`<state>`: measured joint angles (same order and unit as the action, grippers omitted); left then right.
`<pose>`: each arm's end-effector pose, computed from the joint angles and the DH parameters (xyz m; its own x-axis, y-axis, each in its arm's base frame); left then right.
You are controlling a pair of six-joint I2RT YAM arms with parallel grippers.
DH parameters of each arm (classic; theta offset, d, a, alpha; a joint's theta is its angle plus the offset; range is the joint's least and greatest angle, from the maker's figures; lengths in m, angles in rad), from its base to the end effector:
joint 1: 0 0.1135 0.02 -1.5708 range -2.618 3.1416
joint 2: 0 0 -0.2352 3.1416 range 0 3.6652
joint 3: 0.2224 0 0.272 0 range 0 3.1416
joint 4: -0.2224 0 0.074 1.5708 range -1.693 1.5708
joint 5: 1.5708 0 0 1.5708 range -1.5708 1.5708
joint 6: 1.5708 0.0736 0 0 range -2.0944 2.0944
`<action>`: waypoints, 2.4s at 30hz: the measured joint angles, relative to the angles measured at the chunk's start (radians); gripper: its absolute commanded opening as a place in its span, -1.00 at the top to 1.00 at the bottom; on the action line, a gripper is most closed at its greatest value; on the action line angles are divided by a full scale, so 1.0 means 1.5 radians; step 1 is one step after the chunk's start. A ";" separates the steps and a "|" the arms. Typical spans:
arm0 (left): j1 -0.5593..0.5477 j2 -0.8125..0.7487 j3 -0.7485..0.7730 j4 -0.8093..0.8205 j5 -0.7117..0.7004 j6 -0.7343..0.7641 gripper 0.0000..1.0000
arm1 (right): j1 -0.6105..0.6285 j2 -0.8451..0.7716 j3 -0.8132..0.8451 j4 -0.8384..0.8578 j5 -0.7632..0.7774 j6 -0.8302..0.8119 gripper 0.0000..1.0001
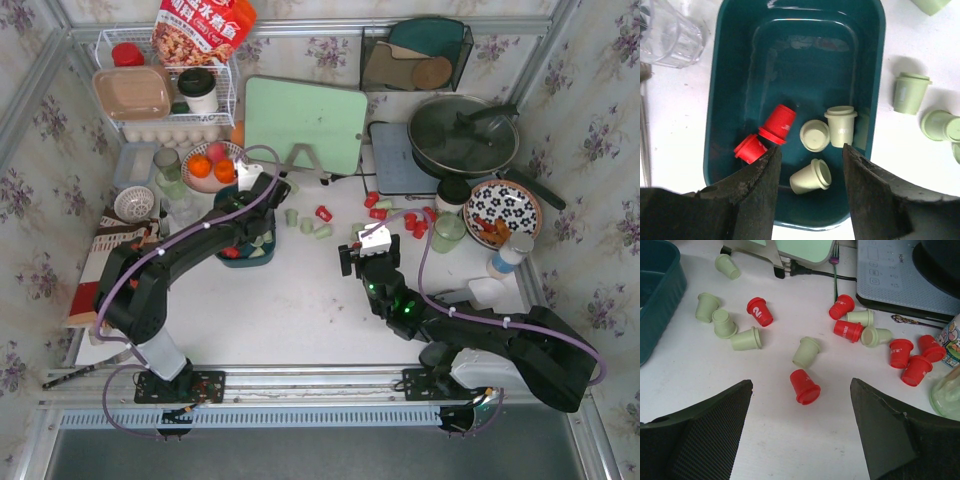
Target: Mix the coffee capsules in the storage basket
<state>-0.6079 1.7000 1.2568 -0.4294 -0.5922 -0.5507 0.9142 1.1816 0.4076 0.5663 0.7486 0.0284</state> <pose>0.3539 -0.1962 0.1837 -0.6297 -0.0908 -0.7715 -0.1762 0.9840 0.0280 0.2152 0.1972 0.1622 -0.1308 -0.1356 -0.9821 -0.1701 0.9790 -0.1125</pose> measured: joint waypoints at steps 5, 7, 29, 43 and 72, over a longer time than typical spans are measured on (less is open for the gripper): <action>-0.016 -0.023 -0.014 0.041 0.047 0.021 -0.21 | 0.000 0.000 0.000 -0.002 0.000 0.000 -0.74; -0.033 -0.023 -0.005 0.057 0.064 0.038 -0.21 | 0.000 0.000 0.000 -0.002 0.000 0.000 -0.74; -0.055 0.259 0.288 -0.035 0.226 0.081 -0.12 | 0.000 -0.003 0.000 -0.004 0.000 0.000 -0.74; -0.054 0.322 0.336 -0.081 0.218 0.087 0.11 | 0.000 -0.001 0.000 -0.008 0.000 0.000 -0.74; -0.042 0.054 0.119 0.007 0.100 0.092 0.63 | 0.000 -0.004 0.000 -0.011 0.000 0.000 -0.73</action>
<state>-0.6716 1.7809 1.4349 -0.4187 -0.4423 -0.4133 0.9142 1.1763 0.4076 0.5499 0.7483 0.0284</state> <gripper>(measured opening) 0.239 0.868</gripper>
